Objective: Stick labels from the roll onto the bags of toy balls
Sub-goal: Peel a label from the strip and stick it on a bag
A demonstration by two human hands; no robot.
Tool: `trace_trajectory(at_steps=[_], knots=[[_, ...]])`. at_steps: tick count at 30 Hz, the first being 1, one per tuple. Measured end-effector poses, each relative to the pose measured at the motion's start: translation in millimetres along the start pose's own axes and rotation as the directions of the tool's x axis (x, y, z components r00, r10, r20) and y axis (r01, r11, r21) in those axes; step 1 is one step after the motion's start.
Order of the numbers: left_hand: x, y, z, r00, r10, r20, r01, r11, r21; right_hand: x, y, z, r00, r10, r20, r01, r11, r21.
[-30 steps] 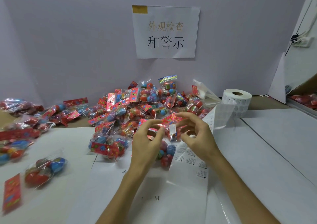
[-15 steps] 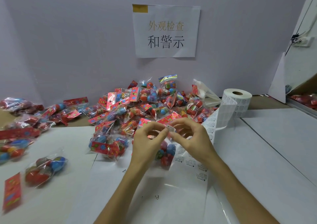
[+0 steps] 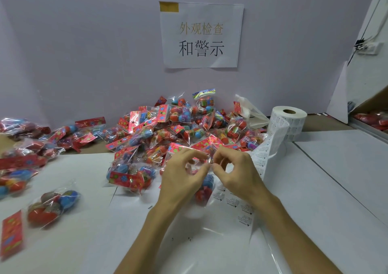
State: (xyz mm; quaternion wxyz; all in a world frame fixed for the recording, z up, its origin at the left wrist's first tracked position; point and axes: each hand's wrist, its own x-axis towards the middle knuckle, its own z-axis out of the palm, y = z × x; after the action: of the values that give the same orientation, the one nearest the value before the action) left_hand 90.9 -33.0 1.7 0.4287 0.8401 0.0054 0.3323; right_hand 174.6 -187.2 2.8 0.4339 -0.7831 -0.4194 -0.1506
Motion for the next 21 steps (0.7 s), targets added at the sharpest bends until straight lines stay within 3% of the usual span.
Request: trace_trajectory(at_steps=[3, 6, 12, 16, 21], knots=[[-1.6, 0.1, 4.2, 0.999, 0.020, 0.036, -0.022, 0.998, 0.053, -0.4, 0.9, 0.3, 0.999, -0.049, -0.001, 0.049, 0.997, -0.058], [1.3, -1.3, 1.7, 0.998, -0.051, 0.024, 0.052, 0.998, -0.044, 0.7, 0.2, 1.7, 0.997, -0.062, -0.053, 0.059, 0.997, -0.052], [6.1, 6.9, -7.9, 0.969, -0.245, -0.003, 0.223, 0.889, -0.400, 3.1, -3.2, 5.7, 0.977, 0.199, -0.075, -0.176, 0.955, 0.241], [5.9, 10.2, -10.3, 0.952, -0.306, 0.020, 0.279, 0.837, -0.472, 5.7, -4.2, 2.3, 0.966, 0.252, -0.062, -0.213, 0.907, 0.363], [3.6, 15.4, -8.8, 0.964, -0.259, 0.060, 0.257, 0.850, -0.461, 5.6, -8.8, 0.5, 0.964, 0.260, -0.061, -0.208, 0.874, 0.439]])
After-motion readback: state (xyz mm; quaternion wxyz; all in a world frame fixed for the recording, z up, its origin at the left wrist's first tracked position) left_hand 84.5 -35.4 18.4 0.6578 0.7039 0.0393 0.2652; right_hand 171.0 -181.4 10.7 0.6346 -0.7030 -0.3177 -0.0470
